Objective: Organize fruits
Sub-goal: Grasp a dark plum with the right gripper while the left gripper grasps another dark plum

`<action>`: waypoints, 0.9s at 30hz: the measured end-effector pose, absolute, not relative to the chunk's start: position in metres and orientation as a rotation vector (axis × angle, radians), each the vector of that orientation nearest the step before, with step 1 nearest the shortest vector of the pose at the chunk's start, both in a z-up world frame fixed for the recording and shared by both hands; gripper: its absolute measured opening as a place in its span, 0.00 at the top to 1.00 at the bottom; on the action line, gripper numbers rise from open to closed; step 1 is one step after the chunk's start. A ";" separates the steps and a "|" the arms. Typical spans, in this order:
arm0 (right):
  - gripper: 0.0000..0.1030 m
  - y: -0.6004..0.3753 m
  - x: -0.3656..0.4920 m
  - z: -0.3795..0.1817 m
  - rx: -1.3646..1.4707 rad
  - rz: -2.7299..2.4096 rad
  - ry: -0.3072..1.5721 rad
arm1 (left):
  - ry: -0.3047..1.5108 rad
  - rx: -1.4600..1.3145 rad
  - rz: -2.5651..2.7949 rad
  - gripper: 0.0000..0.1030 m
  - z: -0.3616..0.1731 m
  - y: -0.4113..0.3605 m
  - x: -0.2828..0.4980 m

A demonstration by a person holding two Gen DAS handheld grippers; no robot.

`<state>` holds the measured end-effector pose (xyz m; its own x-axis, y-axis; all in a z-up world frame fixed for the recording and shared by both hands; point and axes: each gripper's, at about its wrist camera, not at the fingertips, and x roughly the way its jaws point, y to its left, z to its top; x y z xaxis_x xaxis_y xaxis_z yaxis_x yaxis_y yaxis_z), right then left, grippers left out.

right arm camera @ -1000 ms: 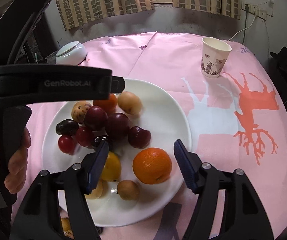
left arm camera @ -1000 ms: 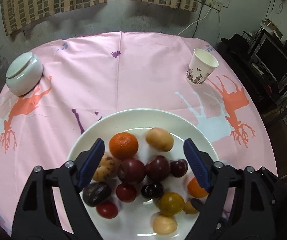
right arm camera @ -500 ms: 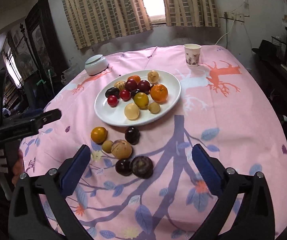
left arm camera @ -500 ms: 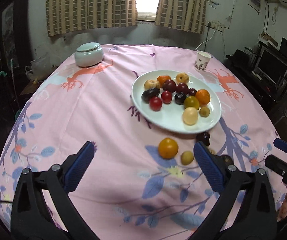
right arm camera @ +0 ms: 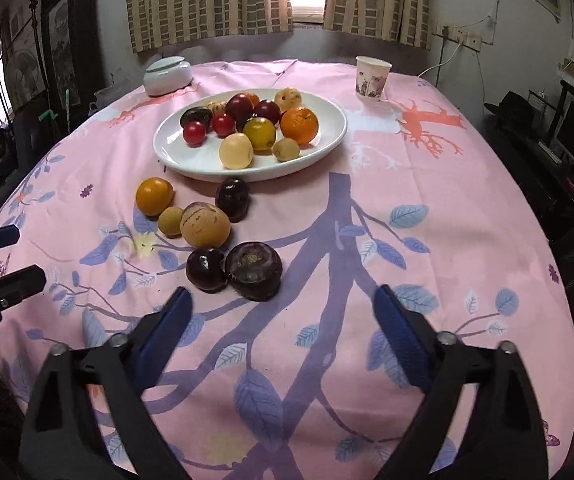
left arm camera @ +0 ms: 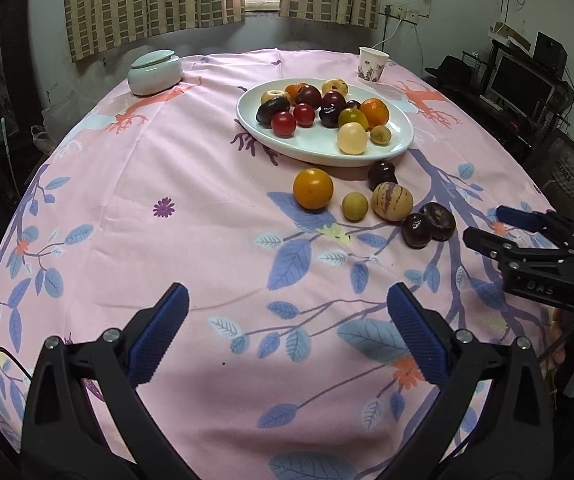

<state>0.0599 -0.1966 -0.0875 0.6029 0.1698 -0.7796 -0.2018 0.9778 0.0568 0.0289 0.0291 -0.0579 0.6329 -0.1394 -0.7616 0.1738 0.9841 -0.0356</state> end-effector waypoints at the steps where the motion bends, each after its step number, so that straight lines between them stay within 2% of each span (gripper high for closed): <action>1: 0.46 -0.196 0.065 -0.093 -0.019 0.231 0.924 | 0.871 0.037 -0.179 0.02 -0.058 0.030 0.028; 3: 0.54 -0.194 0.071 -0.101 -0.012 0.238 0.957 | 0.879 0.024 -0.175 0.02 -0.059 0.035 0.028; 18: 0.55 -0.172 0.113 -0.114 -0.097 0.238 1.003 | 0.912 0.017 -0.203 0.02 -0.060 0.029 0.026; 19: 0.60 -0.173 0.112 -0.113 -0.087 0.236 1.003 | 0.918 0.017 -0.207 0.02 -0.061 0.027 0.026; 27: 0.60 -0.210 0.058 -0.074 0.039 0.246 0.907 | 0.925 0.048 -0.225 0.02 -0.059 -0.011 0.048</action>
<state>0.0585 -0.2101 -0.0737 0.5901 0.2274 -0.7747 -0.1945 0.9713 0.1370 0.0476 -0.0105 -0.0590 0.5801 -0.1714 -0.7963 0.2130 0.9755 -0.0549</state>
